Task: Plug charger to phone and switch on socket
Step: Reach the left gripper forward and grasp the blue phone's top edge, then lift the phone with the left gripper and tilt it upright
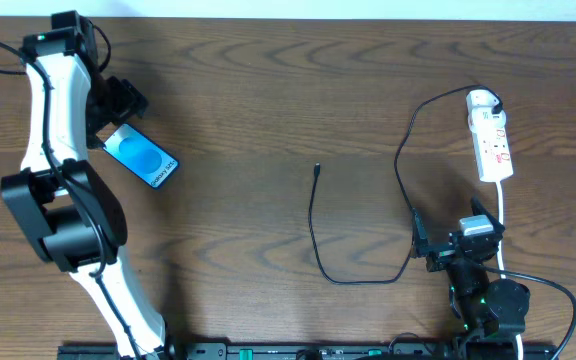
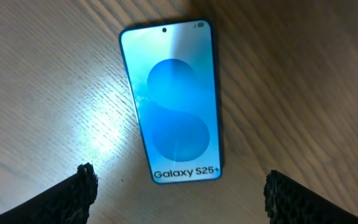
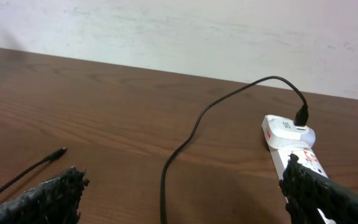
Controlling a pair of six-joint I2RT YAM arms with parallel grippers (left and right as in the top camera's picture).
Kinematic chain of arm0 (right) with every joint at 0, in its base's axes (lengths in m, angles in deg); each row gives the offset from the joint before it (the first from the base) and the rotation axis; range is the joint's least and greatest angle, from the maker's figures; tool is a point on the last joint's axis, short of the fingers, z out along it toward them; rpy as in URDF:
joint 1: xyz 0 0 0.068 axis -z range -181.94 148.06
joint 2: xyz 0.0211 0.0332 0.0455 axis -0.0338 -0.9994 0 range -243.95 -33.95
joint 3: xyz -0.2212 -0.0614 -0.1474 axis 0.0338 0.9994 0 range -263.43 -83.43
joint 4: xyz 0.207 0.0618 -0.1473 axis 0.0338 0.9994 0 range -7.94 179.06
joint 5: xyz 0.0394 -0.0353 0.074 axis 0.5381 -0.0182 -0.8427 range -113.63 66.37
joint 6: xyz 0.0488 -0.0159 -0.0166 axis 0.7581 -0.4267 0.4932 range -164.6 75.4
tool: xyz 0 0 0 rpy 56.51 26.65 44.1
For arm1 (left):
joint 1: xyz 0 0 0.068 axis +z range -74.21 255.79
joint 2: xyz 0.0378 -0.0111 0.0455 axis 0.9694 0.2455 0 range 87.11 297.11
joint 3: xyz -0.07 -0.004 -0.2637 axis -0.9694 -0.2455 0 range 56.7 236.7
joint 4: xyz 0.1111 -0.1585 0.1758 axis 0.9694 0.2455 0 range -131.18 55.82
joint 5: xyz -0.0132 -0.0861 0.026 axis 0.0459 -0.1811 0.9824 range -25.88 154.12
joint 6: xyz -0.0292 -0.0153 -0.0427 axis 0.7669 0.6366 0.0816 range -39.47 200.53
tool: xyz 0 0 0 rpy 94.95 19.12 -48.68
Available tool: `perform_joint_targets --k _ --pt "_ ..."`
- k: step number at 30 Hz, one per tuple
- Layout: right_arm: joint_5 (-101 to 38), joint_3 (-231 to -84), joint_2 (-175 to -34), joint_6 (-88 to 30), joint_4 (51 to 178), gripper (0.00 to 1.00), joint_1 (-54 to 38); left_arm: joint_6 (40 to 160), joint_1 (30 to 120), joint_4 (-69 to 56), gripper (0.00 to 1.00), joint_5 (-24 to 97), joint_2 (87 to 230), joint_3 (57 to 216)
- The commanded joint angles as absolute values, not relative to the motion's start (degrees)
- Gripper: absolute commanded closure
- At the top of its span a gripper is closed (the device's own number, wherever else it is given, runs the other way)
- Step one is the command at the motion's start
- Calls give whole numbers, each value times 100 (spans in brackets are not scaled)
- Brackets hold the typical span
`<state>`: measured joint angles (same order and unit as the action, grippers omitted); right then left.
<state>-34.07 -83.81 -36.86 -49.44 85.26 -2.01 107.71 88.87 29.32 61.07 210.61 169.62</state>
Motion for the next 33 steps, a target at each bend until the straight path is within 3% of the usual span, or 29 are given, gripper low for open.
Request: perform_joint_targets --k 1,6,8,33 --pt "-3383 -8375 -3658 -4894 8552 1 -236 10589 8911 2941 12 6092 21400 17006" --pt "-3383 -8375 -3658 -4894 8550 1 -236 10414 8987 2904 12 5994 21752 17006" --pt "-3383 -8375 -3658 -4894 8550 1 -236 10275 9040 2893 7 5847 21844 17006" --pt "-3383 -8375 -3658 -4894 8552 1 -236 10161 9473 1671 6 4993 22034 15913"
